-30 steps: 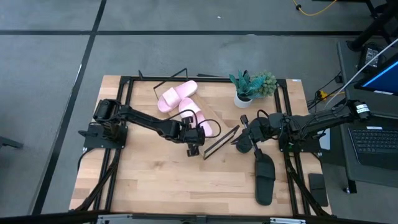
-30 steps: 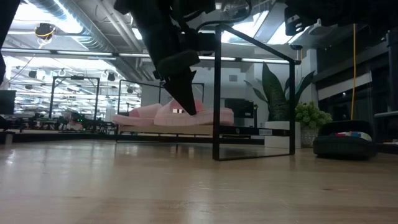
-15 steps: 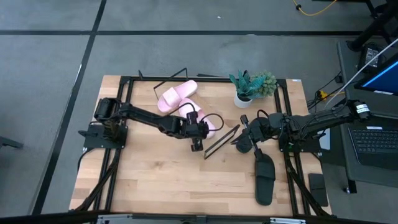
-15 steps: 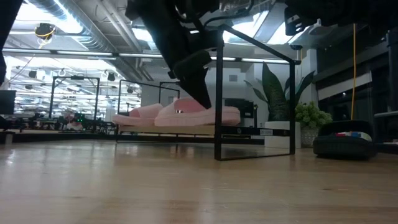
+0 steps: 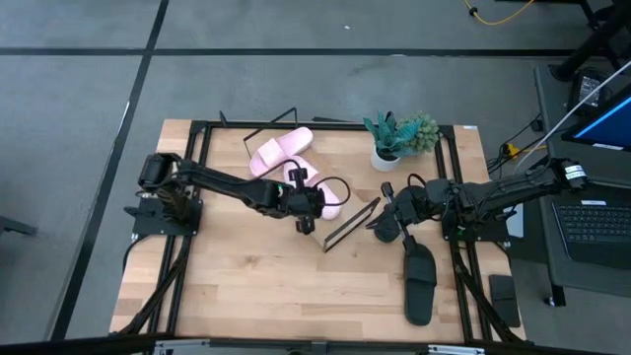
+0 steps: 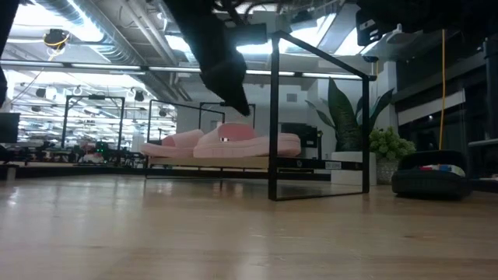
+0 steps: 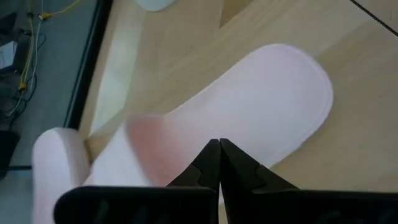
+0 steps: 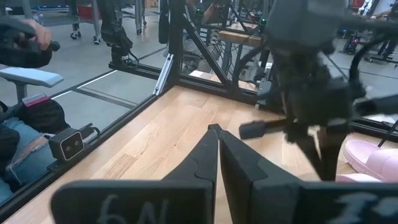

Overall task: Pick and place slides into the shelf
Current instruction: Adjust the right pink slides on the shelf

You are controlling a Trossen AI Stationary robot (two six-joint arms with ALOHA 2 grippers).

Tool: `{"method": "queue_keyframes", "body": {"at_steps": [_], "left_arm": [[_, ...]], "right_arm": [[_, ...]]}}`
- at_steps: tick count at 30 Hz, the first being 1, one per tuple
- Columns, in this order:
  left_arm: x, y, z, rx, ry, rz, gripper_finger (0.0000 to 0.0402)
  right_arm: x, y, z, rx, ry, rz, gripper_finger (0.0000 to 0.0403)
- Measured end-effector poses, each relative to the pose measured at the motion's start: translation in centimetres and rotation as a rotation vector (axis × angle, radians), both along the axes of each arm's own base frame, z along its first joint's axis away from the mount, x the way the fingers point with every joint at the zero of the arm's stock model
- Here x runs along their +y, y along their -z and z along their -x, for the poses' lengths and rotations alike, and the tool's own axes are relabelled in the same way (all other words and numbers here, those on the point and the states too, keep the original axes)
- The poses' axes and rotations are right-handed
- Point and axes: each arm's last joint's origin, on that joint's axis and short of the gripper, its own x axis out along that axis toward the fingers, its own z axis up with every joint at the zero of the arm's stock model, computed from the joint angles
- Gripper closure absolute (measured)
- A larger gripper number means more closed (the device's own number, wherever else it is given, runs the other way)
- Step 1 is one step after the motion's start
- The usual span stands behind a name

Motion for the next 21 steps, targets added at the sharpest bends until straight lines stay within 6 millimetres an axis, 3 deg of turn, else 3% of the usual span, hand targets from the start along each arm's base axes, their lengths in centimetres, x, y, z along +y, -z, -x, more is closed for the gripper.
{"method": "queue_keyframes", "body": {"at_steps": [6, 11, 21], "left_arm": [[0.7, -2.3, 1.7, -0.014, -0.025, 0.030, 0.0401], [2.5, -3.0, 2.5, -0.026, -0.056, 0.139, 0.0401], [6.6, -0.7, 5.6, -0.135, -0.078, 0.362, 0.0401]], "right_arm": [[0.0, 0.0, 0.0, 0.005, 0.000, 0.001, 0.0382], [0.0, 0.1, 0.0, 0.009, -0.001, 0.001, 0.0382], [0.0, 0.4, 0.1, 0.046, -0.001, 0.001, 0.0382]]}}
